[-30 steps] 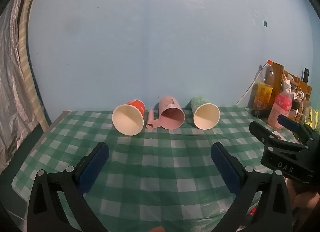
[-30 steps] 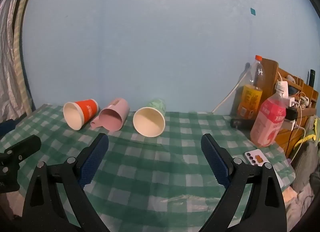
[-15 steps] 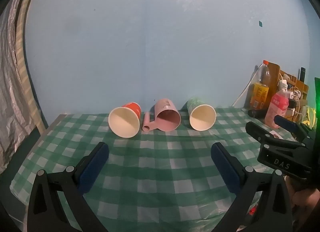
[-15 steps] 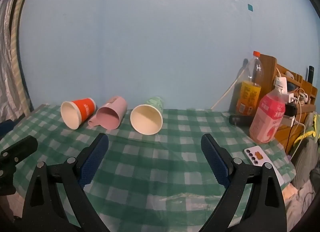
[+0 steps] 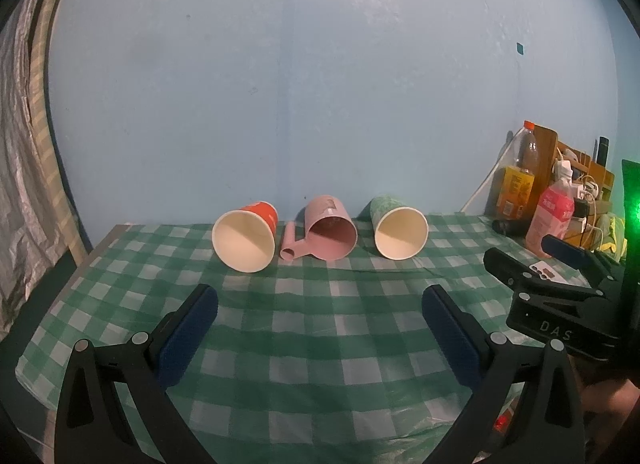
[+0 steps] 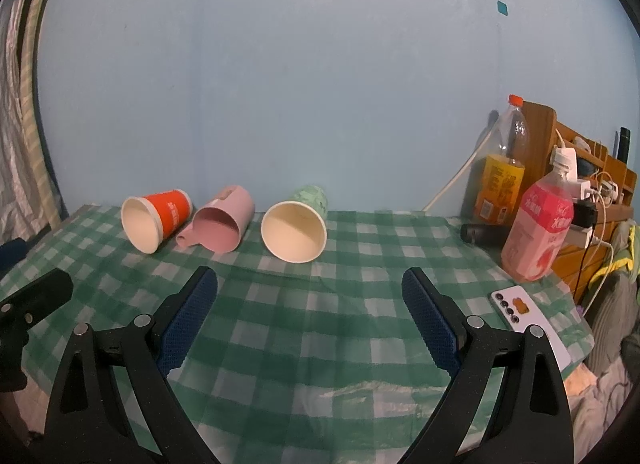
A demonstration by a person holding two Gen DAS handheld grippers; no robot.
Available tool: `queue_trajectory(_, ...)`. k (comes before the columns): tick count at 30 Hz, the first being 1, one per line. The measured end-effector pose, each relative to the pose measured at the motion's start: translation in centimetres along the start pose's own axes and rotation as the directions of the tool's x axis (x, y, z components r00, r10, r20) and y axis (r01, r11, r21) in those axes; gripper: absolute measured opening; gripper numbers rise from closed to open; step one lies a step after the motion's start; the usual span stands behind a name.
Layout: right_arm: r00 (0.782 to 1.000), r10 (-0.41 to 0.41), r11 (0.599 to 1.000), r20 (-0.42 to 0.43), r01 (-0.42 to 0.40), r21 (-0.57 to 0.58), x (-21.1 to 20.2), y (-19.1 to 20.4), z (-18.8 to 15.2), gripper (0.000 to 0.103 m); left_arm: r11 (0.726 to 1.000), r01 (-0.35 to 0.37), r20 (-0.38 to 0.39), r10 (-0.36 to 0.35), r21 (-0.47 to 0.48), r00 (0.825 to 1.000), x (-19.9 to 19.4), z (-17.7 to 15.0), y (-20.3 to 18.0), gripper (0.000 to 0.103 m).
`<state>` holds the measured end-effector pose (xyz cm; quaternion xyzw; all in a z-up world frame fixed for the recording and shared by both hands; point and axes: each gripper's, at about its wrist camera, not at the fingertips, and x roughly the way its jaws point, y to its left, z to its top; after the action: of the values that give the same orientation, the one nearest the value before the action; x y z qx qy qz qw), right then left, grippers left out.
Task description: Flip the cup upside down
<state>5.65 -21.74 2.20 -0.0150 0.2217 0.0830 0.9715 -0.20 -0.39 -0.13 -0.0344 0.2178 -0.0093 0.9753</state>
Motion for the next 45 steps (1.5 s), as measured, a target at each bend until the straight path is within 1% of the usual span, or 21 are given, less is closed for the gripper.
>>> queue_trajectory(45,1.000,-0.001,1.000,-0.011,0.001,0.002,0.21,0.10,0.00,0.093,1.000,0.002,-0.016,-0.002,-0.011,1.000,0.18,-0.68,-0.43,0.103)
